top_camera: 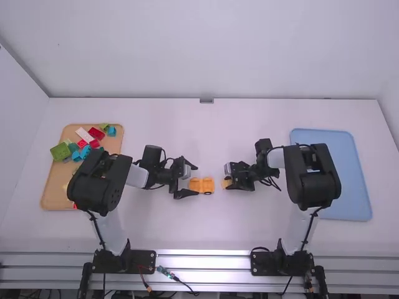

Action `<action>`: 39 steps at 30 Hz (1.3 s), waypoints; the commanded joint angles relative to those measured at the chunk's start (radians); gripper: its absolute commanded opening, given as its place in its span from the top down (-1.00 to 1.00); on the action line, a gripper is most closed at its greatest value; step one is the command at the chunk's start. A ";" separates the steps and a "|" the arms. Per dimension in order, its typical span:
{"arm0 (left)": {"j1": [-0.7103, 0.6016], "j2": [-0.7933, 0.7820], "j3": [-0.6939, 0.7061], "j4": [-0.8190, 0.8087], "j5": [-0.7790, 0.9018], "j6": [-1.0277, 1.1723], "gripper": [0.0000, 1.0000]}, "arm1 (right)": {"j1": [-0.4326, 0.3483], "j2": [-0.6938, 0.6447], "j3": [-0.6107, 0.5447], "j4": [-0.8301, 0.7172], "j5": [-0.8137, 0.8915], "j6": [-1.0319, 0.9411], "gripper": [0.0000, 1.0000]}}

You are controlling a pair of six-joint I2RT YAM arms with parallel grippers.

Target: Assemble lego blocks to make yellow taxi

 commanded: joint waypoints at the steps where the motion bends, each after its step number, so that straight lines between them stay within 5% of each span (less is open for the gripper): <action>1: -0.010 0.010 -0.011 -0.006 0.014 -0.003 -0.98 | -0.004 0.019 0.011 -0.004 -0.014 -0.001 0.35; 13: -0.016 0.010 -0.011 -0.042 0.010 0.006 -0.98 | -0.013 0.015 0.015 -0.016 -0.046 0.013 0.51; 19: -0.084 0.010 -0.011 -0.041 -0.099 0.001 -0.98 | -0.021 -0.041 0.036 -0.016 -0.066 0.187 0.61; 32: -0.095 0.010 -0.053 0.047 -0.117 -0.004 -0.98 | 0.105 -0.182 -0.006 0.005 -0.100 0.243 0.99; 39: -0.092 0.010 -0.085 0.134 -0.118 -0.045 -0.98 | 0.154 -0.185 -0.053 0.153 -0.097 0.374 1.00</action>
